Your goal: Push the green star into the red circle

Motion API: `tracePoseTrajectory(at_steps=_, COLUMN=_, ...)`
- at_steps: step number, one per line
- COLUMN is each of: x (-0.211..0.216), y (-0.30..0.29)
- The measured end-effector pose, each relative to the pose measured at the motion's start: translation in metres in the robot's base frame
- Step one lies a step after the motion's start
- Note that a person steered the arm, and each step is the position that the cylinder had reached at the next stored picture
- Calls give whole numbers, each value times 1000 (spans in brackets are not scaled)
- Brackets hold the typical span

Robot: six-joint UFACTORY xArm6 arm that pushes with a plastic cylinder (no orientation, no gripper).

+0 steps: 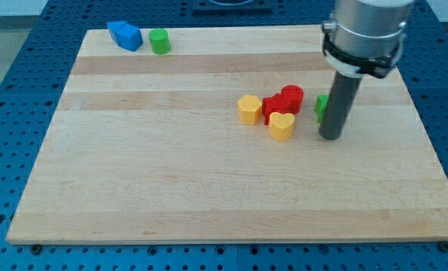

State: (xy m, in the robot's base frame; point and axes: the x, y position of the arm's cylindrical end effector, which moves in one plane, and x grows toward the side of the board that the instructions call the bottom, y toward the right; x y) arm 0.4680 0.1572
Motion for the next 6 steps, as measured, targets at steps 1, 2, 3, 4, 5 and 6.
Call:
tracePoseTrajectory(at_steps=1, x=1, y=61)
tracePoseTrajectory(at_steps=2, x=-21, y=55)
tracePoseTrajectory(at_steps=3, x=-39, y=11)
tracePoseTrajectory(at_steps=4, x=-45, y=-42)
tracePoseTrajectory(at_steps=5, x=-53, y=-53)
tracePoseTrajectory(at_steps=6, x=-59, y=-77)
